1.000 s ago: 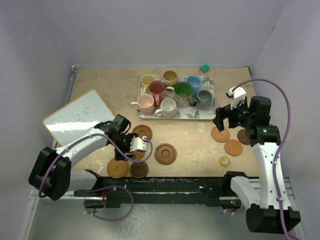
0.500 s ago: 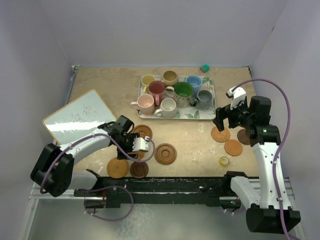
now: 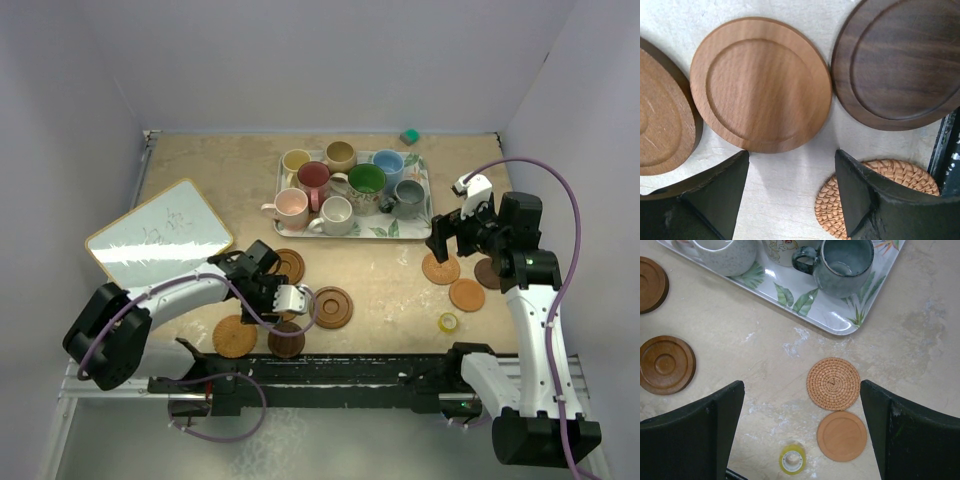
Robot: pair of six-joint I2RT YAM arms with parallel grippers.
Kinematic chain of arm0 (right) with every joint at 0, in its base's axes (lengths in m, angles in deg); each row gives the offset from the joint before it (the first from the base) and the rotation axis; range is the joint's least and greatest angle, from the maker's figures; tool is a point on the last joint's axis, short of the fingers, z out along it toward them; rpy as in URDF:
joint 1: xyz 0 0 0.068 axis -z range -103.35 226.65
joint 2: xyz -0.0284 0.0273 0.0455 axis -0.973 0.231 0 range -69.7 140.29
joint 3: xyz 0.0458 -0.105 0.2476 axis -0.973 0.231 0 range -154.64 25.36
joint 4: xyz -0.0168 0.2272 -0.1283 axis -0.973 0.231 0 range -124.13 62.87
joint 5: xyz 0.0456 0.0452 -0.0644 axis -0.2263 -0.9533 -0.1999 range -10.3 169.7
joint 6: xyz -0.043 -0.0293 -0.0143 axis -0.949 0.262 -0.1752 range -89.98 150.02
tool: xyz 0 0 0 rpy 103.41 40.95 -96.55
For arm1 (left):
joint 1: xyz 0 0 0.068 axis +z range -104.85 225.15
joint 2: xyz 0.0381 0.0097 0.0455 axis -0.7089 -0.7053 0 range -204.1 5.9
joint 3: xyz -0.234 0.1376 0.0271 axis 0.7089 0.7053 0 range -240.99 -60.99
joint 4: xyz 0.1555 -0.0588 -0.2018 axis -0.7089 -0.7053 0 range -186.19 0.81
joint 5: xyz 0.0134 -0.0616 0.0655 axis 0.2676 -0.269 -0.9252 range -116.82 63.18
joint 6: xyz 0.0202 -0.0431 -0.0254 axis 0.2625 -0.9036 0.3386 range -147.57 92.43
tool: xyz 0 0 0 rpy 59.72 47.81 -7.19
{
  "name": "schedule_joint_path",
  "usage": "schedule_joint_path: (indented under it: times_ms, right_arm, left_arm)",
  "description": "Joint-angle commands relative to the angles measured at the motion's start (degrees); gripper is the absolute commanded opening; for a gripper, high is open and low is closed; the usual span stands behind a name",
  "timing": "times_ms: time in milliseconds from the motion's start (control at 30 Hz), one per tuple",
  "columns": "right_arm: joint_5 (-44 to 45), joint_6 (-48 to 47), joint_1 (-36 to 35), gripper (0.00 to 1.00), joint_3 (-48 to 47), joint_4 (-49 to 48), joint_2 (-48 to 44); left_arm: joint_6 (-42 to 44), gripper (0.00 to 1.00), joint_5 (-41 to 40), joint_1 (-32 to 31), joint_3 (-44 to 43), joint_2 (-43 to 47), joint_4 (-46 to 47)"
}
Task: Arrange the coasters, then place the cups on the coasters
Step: Move the coaster to the center of the board.
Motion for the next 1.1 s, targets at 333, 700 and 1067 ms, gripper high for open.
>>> schedule_joint_path:
  times_ms: [333,700,1067]
  right_arm:
    - [0.4,-0.9,0.2,1.00,0.0,-1.5,-0.1]
    - [1.9,-0.9,0.3,1.00,0.0,-1.8,0.8]
    - [3.1,-0.9,0.2,1.00,0.0,-2.1,0.1]
  left_arm:
    - [-2.2,0.64,1.3,-9.3,-1.0,-4.6,6.2]
    - [0.5,0.64,0.9,-15.3,-10.6,-16.9,7.5]
    - [-3.2,0.64,3.1,-17.8,-20.0,-23.1,12.4]
